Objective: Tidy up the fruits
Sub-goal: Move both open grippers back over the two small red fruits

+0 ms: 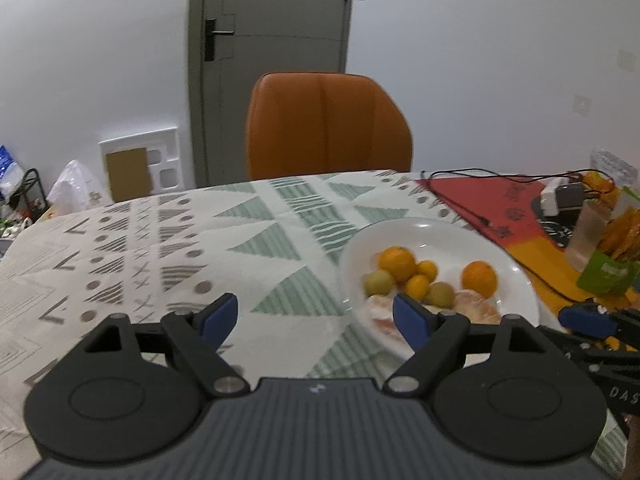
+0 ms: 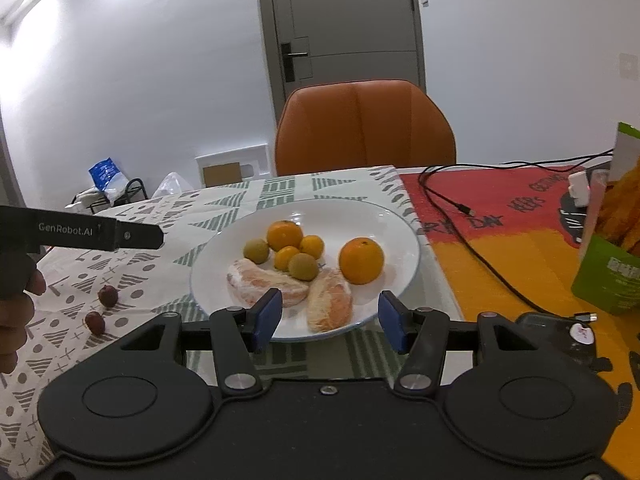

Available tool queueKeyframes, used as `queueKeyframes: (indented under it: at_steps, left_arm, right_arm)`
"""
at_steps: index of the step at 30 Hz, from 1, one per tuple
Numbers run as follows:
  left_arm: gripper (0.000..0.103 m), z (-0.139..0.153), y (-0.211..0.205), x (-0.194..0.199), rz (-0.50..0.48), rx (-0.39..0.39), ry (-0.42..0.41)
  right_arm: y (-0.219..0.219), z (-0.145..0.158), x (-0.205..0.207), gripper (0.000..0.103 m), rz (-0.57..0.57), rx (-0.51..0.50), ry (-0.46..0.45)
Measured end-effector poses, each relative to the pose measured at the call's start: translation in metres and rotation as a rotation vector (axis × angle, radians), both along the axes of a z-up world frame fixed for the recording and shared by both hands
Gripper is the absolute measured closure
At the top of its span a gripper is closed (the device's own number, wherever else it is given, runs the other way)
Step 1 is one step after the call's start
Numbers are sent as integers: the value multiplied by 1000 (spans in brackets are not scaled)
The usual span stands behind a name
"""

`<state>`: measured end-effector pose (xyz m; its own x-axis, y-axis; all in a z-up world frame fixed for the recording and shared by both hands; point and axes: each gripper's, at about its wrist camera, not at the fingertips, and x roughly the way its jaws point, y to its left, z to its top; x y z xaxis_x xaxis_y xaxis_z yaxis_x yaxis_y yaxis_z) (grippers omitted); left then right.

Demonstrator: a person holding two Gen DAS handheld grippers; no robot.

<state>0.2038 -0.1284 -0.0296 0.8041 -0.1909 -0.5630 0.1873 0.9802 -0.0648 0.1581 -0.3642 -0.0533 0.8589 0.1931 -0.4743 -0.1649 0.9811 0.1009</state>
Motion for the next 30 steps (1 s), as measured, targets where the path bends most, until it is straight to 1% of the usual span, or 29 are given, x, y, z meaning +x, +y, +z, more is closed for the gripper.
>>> queueKeyframes:
  at_steps: [9, 18, 23, 25, 30]
  left_arm:
    - [19, -3, 28, -13, 48, 18, 9]
    - [19, -9, 60, -23, 129, 25, 24]
    - [19, -16, 72, -29, 151, 27, 43]
    - [19, -19, 77, -32, 159, 29, 49]
    - [19, -25, 89, -39, 179, 24, 62]
  right_arm:
    - [23, 1, 5, 49, 58, 5, 2]
    - [50, 1, 10, 48, 131, 5, 13]
    - [64, -1, 13, 37, 168, 7, 18]
    - [69, -1, 13, 30, 184, 9, 19]
    - [82, -3, 15, 22, 217, 10, 28]
